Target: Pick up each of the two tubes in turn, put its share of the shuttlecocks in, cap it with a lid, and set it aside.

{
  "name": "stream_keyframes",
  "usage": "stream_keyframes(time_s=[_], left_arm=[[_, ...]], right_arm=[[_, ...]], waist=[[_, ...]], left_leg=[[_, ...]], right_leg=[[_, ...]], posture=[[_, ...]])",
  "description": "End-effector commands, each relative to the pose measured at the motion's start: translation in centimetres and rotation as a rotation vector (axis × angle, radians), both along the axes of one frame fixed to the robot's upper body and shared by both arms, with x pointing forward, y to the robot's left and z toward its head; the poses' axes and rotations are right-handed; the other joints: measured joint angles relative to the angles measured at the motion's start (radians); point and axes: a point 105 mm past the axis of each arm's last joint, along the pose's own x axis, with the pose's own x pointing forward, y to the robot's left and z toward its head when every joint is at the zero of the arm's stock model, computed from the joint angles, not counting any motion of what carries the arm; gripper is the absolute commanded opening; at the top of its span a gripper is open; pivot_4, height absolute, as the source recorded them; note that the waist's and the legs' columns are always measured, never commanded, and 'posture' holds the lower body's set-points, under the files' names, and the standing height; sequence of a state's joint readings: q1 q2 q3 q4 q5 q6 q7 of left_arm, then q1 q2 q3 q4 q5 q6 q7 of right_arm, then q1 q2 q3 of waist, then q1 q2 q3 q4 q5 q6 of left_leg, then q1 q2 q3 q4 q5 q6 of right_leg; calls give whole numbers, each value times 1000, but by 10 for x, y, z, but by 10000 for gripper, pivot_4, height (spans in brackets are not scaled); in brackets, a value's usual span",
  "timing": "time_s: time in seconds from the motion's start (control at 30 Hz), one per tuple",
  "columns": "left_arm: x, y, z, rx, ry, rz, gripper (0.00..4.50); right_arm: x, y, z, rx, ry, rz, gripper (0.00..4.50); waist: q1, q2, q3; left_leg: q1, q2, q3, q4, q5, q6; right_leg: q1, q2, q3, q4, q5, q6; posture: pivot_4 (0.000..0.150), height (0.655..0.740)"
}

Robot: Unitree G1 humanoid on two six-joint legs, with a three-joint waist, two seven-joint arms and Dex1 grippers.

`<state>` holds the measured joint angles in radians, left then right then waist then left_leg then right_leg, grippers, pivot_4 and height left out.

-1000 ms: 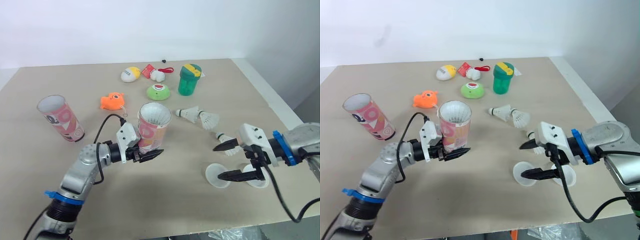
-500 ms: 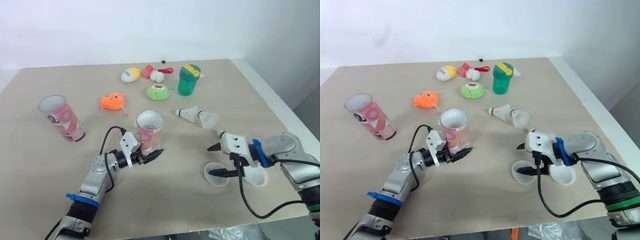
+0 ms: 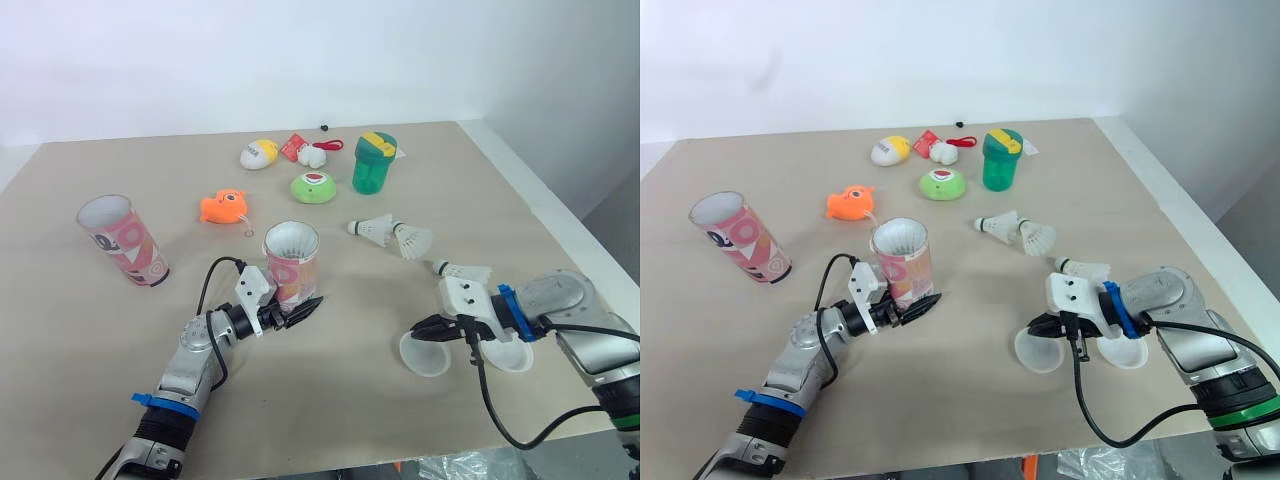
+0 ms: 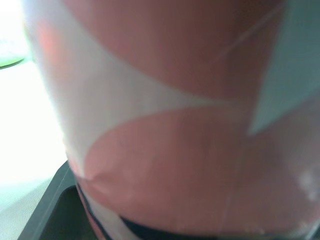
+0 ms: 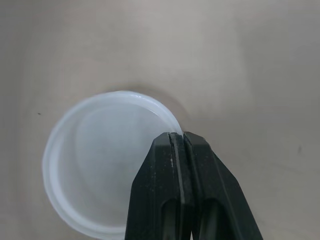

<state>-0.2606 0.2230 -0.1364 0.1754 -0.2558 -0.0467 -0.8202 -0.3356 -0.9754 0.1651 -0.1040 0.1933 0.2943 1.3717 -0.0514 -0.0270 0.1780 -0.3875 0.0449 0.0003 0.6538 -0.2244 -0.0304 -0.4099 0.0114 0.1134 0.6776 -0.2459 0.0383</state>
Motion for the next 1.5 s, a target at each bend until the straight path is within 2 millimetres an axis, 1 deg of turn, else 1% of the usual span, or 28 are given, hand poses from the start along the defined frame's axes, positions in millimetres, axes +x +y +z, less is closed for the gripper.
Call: stream_keyframes(time_s=[0.03, 0.1, 0.23, 0.27, 0.3, 0.33, 0.37, 0.43, 0.47, 0.53, 0.6, 0.73, 0.83, 1.03, 1.5], left_arm=[[-3, 9, -23, 25, 85, 31, 32832], [-3, 8, -24, 29, 85, 29, 32832], [-2, 8, -24, 32, 82, 27, 32832], [-1, 7, -24, 36, 80, 25, 32832], [-1, 7, -24, 39, 78, 24, 32832], [0, 6, -24, 40, 77, 23, 32832], [0, 6, -24, 41, 76, 22, 32832], [0, 5, -24, 42, 74, 20, 32832], [0, 5, -24, 44, 74, 19, 32832], [-1, 5, -25, 46, 75, 19, 32832], [-1, 6, -25, 47, 74, 22, 32832], [-2, 8, -25, 50, 73, 29, 32832], [-4, 8, -26, 51, 75, 32, 32832], [-3, 8, -25, 51, 77, 33, 32832], [-3, 7, -26, 50, 81, 31, 32832]], right_arm=[[10, 21, 51, 127, -101, 36, 1239], [19, 38, 87, 216, -159, 46, 1239], [28, 71, 147, 321, -262, 108, 1239], [29, 85, 165, 340, -309, 146, 1239], [29, 93, 176, 351, -339, 171, 1239], [30, 107, 187, 348, -381, 205, 1239], [32, 118, 195, 341, -412, 232, 1239], [34, 137, 203, 327, -448, 267, 1239], [37, 145, 204, 320, -455, 282, 1239], [39, 155, 203, 300, -464, 300, 1239], [42, 161, 196, 270, -462, 317, 1239], [45, 168, 185, 223, -451, 342, 1239], [45, 170, 178, 197, -440, 359, 1239], [43, 173, 175, 186, -437, 374, 1239], [44, 176, 175, 188, -443, 377, 1239]], waist=[[-7, 2, -1], [-11, 2, -1], [-23, 4, -1], [-23, 4, -1], [-24, 5, -2], [-24, 6, -2], [-24, 6, -2], [-24, 8, -3], [-22, 7, -3], [-18, 5, -4], [-20, 8, -5], [-21, 8, -5], [-22, 8, -5], [-22, 8, -5], [-22, 8, -5]], left_leg=[[0, 0, 0, 0, 0, 0], [1, 0, 0, 0, 0, 0], [1, 0, -1, 0, 0, 0], [1, 0, -2, 0, 0, 0], [1, 0, -2, 0, 0, 0], [1, -1, -1, -1, 0, 0], [1, -1, -2, -1, 0, 0], [0, 0, -2, -2, 0, 0], [0, 0, -2, -2, 0, 0], [-2, 0, -6, -2, 0, 0], [-2, 0, -4, -2, 0, 0], [-4, -1, -4, -3, 0, 0], [-5, 0, -4, -4, 0, 0], [-4, 0, -5, -7, 0, 0], [-4, -1, -5, -8, 0, 0]], right_leg=[[0, 0, 0, 0, 0, 0], [0, 0, 0, 0, 1, 0], [1, 0, 0, 0, 1, 0], [1, 0, 0, -1, 1, 0], [1, 0, 0, -1, 1, -1], [1, 0, 0, -1, 1, -1], [1, 0, 0, -1, 0, -1], [0, 0, -1, -1, 0, -1], [0, 0, -1, -1, 0, -1], [1, 0, -4, -3, -1, -2], [1, 0, -2, -5, 0, -1], [1, -1, -2, -9, 2, 1], [1, -1, -2, -10, 3, 3], [0, 0, -3, -11, 3, 4], [0, 0, -3, -11, 2, 2]], posture=[[1500, 7400], [1500, 7400], [1500, 7400], [1500, 7400], [1500, 7400], [1500, 7400], [1500, 7400], [1500, 7400], [1500, 7400], [1500, 7400], [1500, 7400], [1500, 7400], [1500, 7400], [1500, 7400], [1500, 7400]])
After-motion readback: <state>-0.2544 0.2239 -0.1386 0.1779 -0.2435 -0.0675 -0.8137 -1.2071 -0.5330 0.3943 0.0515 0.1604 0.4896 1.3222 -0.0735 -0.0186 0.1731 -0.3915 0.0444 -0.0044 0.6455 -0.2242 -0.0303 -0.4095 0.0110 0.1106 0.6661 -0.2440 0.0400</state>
